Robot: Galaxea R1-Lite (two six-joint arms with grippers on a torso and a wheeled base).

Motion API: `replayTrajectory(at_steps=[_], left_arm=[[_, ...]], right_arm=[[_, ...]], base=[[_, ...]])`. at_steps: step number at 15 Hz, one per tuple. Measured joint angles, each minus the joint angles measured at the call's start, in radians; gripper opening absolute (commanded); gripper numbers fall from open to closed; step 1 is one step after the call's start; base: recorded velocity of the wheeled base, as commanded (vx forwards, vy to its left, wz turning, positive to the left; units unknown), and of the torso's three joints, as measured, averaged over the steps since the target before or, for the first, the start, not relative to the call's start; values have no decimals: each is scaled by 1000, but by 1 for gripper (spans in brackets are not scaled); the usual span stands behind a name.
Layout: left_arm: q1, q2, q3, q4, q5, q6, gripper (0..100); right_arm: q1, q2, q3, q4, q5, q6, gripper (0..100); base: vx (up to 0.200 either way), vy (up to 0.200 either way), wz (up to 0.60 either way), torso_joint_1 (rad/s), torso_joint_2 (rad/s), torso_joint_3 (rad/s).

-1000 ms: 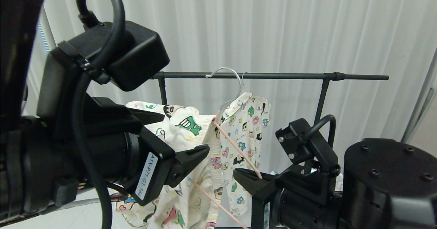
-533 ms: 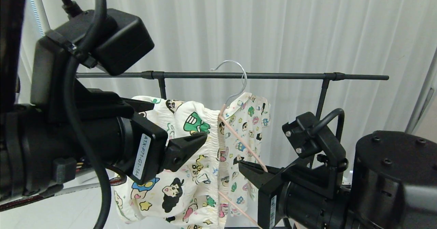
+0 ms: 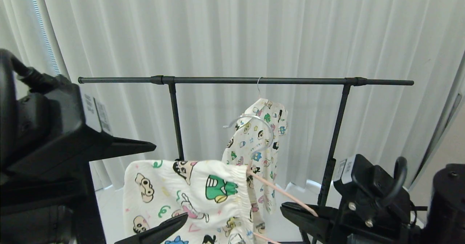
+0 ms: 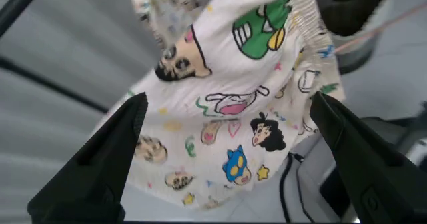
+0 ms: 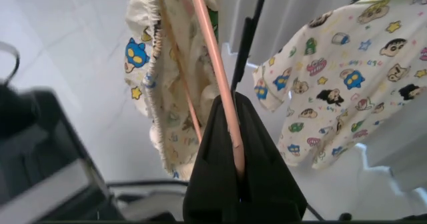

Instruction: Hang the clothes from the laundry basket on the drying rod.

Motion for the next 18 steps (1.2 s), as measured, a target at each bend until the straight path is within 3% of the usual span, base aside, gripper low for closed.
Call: replayTrajectory(at_steps=[3,5,9,12,16,17,18], left_arm=[[4,-19,23,-2,-157,1,100],[-16,-24,62,0,-214,2,100],[-46,-26,118,0,-223,1,100],[-103,-26,156,0,-223,1,100],[-114,-24,179,0,-222,1,100],[-114,-24,181,0,-221,0,0],[-115,-24,183,0,-221,0,0]], right_arm=[[36,-39,35,-1,9,-29,0],[76,-49,48,0,7,-33,0],[142,-54,76,1,7,-74,0],[152,-54,77,0,6,-77,0],[165,-55,76,-1,4,-86,0],[167,-55,73,-1,4,-88,0],[168,-54,68,-1,4,-89,0]], base=[[0,0,0,0,0,0],[0,0,0,0,0,0],[0,0,0,0,0,0],[0,0,0,0,0,0],[0,0,0,0,0,0],[0,0,0,0,0,0],[0,0,0,0,0,0]])
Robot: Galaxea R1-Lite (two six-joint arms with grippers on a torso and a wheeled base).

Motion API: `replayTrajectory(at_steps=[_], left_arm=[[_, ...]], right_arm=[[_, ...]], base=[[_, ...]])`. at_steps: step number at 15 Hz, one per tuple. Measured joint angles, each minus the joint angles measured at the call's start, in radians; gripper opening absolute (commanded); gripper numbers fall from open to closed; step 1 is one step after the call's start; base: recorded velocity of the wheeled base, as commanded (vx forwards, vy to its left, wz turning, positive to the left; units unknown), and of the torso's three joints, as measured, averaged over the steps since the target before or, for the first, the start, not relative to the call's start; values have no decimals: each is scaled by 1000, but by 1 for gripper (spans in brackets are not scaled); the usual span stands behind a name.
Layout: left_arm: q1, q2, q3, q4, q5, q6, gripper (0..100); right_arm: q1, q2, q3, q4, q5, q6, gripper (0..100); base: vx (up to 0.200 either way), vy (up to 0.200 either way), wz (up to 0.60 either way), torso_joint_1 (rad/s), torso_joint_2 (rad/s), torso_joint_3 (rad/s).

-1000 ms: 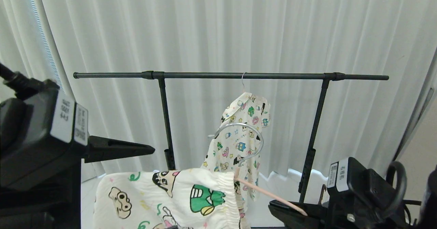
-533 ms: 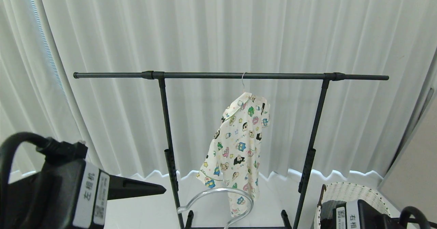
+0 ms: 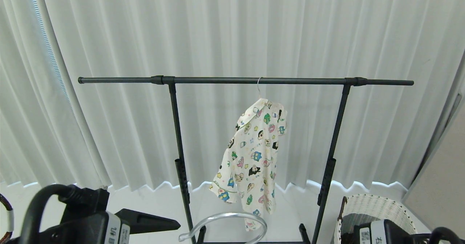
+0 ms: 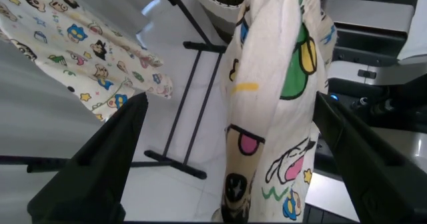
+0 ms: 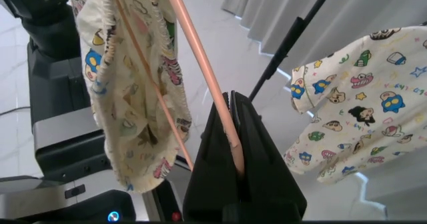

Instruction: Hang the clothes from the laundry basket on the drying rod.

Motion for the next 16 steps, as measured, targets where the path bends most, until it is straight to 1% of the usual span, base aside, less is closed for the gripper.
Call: replayTrajectory(at_steps=[9,10,12,13,15,16], left_arm=[[2,-1,6,0,4,1,0],[3,-1,6,0,6,1,0],[6,-1,7,1,11,0,0],[10,-3,8,0,28,0,0],[15,-9,13,0,86,1,0],[17,-16,20,1,149,1,0]], right_arm=[[0,1,-20,0,-8,-1,0],[0,1,-21,0,-9,0,100],[1,0,-21,-1,-17,0,100],[-1,0,-18,0,-37,0,100],[-15,-1,-15,1,-62,0,100],[-33,-5,-10,1,-73,0,100]], base=[[0,0,0,0,0,0],[0,0,0,0,0,0],[0,0,0,0,0,0],[0,0,0,0,0,0],[0,0,0,0,0,0],[0,0,0,0,0,0]])
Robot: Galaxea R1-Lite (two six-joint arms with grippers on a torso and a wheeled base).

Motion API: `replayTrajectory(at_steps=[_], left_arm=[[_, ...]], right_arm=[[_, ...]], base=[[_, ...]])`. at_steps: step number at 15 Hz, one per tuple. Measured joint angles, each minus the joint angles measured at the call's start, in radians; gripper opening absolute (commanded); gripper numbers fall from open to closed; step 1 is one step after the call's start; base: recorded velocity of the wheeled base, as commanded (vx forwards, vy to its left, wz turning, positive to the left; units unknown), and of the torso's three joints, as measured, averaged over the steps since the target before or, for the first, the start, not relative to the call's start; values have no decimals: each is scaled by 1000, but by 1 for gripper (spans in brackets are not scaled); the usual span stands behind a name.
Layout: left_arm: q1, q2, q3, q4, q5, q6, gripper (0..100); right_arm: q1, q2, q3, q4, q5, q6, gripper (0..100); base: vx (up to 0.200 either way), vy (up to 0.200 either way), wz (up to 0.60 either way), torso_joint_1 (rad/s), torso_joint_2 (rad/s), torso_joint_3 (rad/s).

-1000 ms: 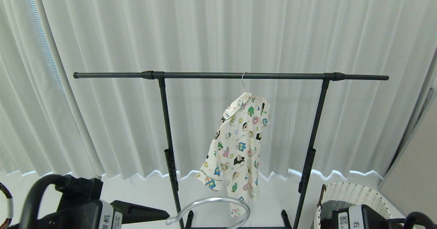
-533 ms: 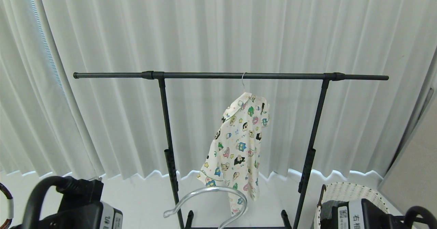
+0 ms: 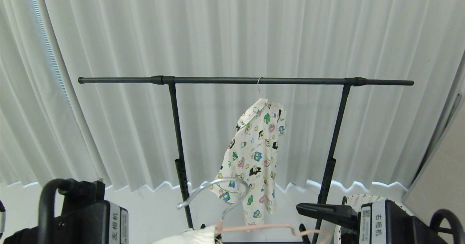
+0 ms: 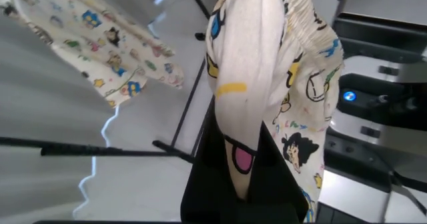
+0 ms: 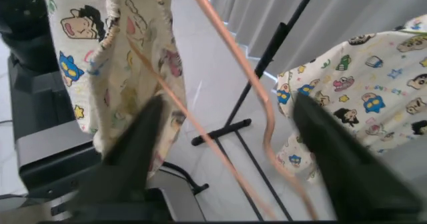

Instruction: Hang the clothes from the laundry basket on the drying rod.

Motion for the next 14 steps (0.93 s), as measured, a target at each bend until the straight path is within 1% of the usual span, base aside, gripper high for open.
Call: replayTrajectory(at_steps=[1,2,4,5,6,7,9,12,14], left_arm=[[0,-11,7,0,37,0,0],[0,-21,12,-1,56,0,0],[24,-37,14,-33,70,-3,0],[51,-42,13,-91,71,-3,0],[76,-41,4,-162,73,-3,0],[90,-36,-8,-194,74,-3,0],[102,-25,-39,-213,76,-4,0],[105,-16,-81,-218,75,-6,0],[104,-14,-102,-218,74,-6,0]], right_arm=[[-19,-4,7,3,-2,0,100],[-40,-8,17,4,-4,0,100],[-81,-13,38,4,-3,6,100],[-99,-10,42,5,-3,24,100],[-109,1,33,5,-2,59,100],[-114,17,12,4,-3,107,100],[-119,63,-61,4,-6,185,100],[-123,144,-168,3,-8,237,100],[-123,185,-201,-1,-9,269,100]], base=[[0,0,0,0,0,0],[0,0,0,0,0,0],[0,0,0,0,0,0],[0,0,0,0,0,0],[0,0,0,0,0,0],[0,0,0,0,0,0],[0,0,0,0,0,0],[0,0,0,0,0,0],[0,0,0,0,0,0]])
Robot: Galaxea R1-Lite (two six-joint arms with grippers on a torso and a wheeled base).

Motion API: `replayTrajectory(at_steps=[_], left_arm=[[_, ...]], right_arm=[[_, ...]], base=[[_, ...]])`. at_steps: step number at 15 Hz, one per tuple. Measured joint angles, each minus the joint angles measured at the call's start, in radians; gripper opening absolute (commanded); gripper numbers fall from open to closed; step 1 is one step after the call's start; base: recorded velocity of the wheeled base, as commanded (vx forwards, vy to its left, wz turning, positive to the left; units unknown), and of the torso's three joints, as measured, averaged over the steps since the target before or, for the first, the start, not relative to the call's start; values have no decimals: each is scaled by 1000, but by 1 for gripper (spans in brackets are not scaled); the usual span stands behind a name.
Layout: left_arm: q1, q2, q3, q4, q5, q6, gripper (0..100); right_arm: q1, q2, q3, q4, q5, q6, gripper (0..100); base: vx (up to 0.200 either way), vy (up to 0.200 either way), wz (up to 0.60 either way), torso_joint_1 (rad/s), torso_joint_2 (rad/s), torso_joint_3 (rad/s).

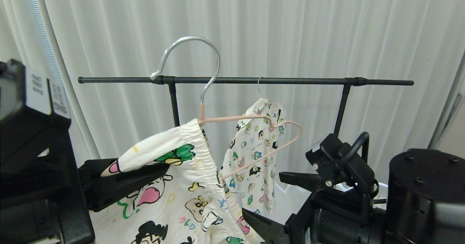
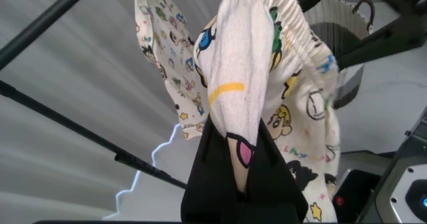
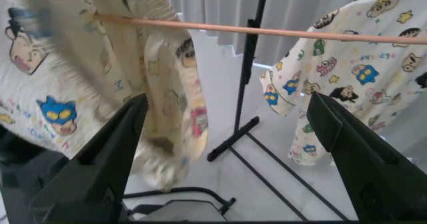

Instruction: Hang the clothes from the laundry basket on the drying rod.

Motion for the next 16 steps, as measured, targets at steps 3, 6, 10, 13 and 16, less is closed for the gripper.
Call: replayTrajectory(at_steps=[3,6,10,13,16], left_arm=[[0,0,-23,0,-1,0,0],[-7,1,-52,0,-4,2,0],[-34,-3,-78,0,-4,0,0],[-37,-12,-68,0,-4,-1,0],[-37,-25,-48,2,-4,-1,0]], right_arm=[[27,32,-19,-1,-1,19,100],[51,59,-19,-1,-25,19,100],[55,106,-16,3,-119,19,100],[32,123,19,7,-209,17,100],[-28,124,85,6,-290,11,100]], base=[[0,0,0,0,0,0],[0,0,0,0,0,0],[0,0,0,0,0,0],[0,0,0,0,0,0],[0,0,0,0,0,0]])
